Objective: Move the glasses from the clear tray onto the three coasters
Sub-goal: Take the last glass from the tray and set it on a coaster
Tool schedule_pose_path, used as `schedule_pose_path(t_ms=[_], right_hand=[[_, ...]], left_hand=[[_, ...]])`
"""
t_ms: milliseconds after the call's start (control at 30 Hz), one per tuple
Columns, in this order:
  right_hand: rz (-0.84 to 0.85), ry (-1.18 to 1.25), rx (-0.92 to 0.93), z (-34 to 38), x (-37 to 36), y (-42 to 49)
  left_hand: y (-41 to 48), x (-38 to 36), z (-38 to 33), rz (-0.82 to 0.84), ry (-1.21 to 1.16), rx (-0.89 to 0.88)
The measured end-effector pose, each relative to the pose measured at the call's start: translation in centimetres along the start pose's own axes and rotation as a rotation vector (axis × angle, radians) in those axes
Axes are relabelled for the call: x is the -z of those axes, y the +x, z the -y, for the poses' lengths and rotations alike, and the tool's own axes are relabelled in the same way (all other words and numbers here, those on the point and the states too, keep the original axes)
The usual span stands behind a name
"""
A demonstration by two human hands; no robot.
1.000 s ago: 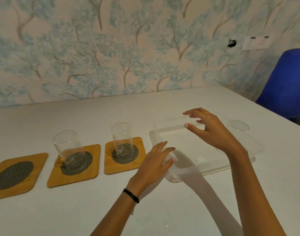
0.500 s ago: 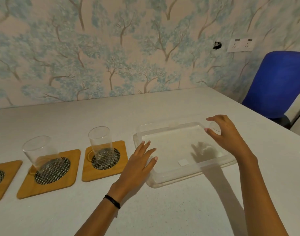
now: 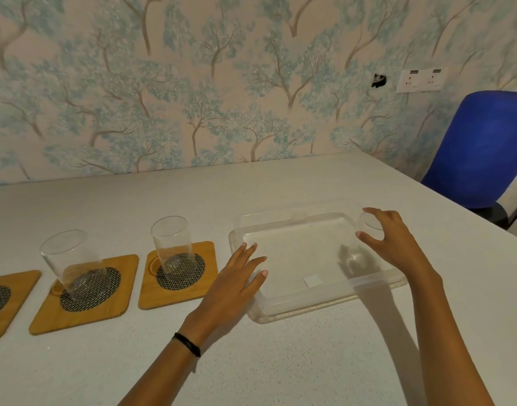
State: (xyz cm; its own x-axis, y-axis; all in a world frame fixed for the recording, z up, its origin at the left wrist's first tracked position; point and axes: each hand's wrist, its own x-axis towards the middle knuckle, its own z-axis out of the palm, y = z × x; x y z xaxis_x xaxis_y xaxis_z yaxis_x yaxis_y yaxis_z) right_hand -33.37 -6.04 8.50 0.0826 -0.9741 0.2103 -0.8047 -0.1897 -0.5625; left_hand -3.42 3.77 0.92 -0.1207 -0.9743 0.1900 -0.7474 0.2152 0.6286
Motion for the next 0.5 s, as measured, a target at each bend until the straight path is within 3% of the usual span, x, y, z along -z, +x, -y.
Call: schedule_pose_path(t_ms=[267, 500], right_hand=[[-0.085, 0.042, 0.026, 0.7, -0.3, -0.1], [-0.171, 0.155, 0.198, 4.6, -0.9, -0.9]], left_hand=[[-0.6, 0.8, -0.9, 0.009, 0.099, -0.009], [-1.7, 0.7, -0.6, -0.027, 0.138, -0.055]])
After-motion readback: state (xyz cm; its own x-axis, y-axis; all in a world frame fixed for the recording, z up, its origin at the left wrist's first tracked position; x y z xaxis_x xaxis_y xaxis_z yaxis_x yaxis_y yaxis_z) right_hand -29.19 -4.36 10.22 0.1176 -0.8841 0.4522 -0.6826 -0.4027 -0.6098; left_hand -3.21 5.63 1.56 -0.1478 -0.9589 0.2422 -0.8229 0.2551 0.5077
